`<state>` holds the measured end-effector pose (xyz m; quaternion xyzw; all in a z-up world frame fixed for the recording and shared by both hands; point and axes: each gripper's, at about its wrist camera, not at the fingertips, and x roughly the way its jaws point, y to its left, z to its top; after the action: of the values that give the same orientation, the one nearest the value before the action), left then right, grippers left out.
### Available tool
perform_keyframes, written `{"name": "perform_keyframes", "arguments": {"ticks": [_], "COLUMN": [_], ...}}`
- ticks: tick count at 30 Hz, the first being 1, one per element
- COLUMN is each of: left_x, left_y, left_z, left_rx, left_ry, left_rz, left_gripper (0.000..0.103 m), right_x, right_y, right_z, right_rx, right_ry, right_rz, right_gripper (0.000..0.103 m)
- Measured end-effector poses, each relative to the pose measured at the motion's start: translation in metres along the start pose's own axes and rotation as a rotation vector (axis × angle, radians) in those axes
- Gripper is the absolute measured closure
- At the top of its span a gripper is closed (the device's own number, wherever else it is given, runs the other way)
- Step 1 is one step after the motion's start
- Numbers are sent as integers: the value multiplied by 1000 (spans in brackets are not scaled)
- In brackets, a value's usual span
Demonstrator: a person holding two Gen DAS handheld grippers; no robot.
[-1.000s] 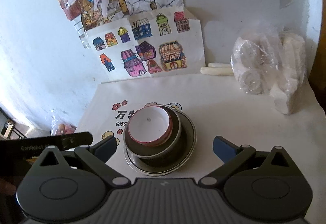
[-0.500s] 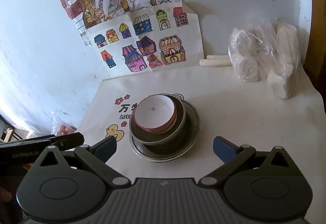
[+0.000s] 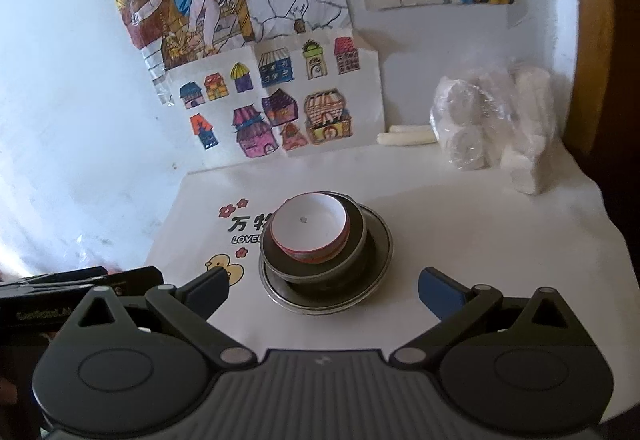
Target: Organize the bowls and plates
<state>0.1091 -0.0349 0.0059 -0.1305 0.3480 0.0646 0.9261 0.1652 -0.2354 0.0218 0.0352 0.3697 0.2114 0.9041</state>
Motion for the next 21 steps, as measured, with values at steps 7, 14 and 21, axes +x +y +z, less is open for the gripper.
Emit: {"name": "perform_keyframes", "arguments": {"ticks": [7, 14, 21], "left_x": [-24, -54, -75], "left_y": [21, 38, 49], "left_z": [-10, -20, -29], "left_rx": [42, 65, 85], "left_ry": [-20, -41, -59], "left_rz": [-42, -66, -87], "left_gripper": [1, 1, 1], "right_x": [-23, -49, -68], "right_y": [30, 62, 79], "right_z": [-22, -43, -59], "right_rx": [22, 19, 27], "right_ry": [-56, -82, -102], "right_rz": [-55, -77, -102], "right_gripper": [0, 0, 0]}}
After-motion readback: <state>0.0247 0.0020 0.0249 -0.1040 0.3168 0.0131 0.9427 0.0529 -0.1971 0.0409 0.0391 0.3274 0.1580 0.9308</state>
